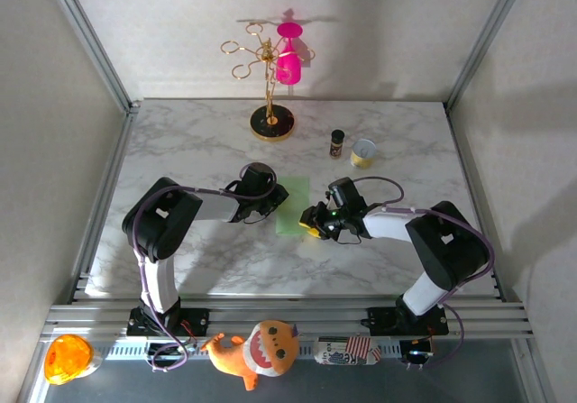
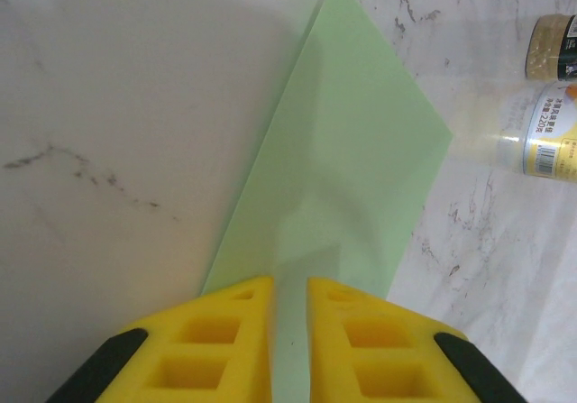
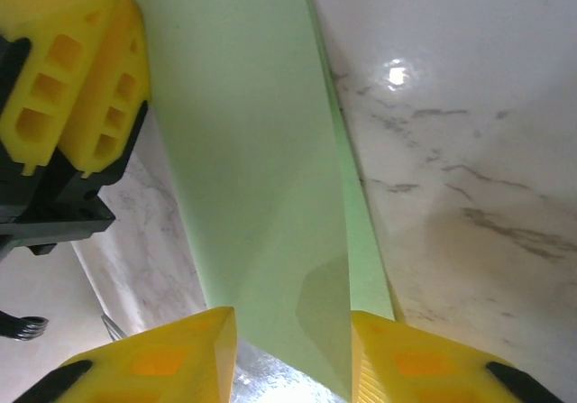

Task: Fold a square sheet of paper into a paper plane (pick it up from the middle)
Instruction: Fold the triangle a second time at the center of the table.

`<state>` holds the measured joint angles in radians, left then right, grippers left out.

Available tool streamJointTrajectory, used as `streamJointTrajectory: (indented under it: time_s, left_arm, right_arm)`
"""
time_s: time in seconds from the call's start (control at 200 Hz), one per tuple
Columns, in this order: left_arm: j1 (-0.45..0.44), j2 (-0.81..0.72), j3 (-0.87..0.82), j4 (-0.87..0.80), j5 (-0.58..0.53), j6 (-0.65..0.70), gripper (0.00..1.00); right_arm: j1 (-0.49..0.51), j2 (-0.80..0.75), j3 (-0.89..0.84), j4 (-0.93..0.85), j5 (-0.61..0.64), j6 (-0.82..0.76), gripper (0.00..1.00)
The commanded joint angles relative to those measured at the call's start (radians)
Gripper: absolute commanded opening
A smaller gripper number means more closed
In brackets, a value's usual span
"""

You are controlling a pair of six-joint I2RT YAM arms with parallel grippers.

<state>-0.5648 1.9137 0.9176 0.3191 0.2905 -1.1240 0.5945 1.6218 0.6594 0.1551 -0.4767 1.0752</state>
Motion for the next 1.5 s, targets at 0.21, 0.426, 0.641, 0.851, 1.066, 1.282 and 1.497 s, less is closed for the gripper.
streamJointTrajectory:
  time_s: [0.21,0.426,0.641,0.851,1.066,1.282,1.497]
  left_arm:
    - [0.009,-0.025,-0.032,-0.043,0.002,-0.014,0.17]
    - [0.012,-0.041,-0.029,-0.024,0.031,-0.009,0.17]
    - [0.029,-0.148,-0.04,0.03,0.071,0.058,0.25]
    - [0.029,-0.12,-0.042,-0.018,0.11,0.154,0.2]
    - [0.023,-0.046,0.003,-0.039,0.139,0.183,0.14]
    - [0.023,0.001,0.022,-0.068,0.123,0.189,0.12]
    - [0.025,0.022,0.021,-0.095,0.104,0.197,0.1]
  right_arm:
    - [0.011,0.001,-0.049,0.092,0.03,0.078,0.26]
    - [0.008,-0.019,-0.054,0.067,0.063,0.083,0.14]
    - [0.002,-0.043,-0.025,-0.083,0.122,0.002,0.0]
    - [-0.004,-0.057,-0.02,-0.14,0.129,-0.054,0.0]
    - [-0.005,-0.069,-0.007,-0.157,0.138,-0.07,0.0]
    - [-0.005,-0.069,0.021,-0.159,0.117,-0.106,0.0]
    - [-0.005,-0.065,0.06,-0.161,0.09,-0.147,0.0]
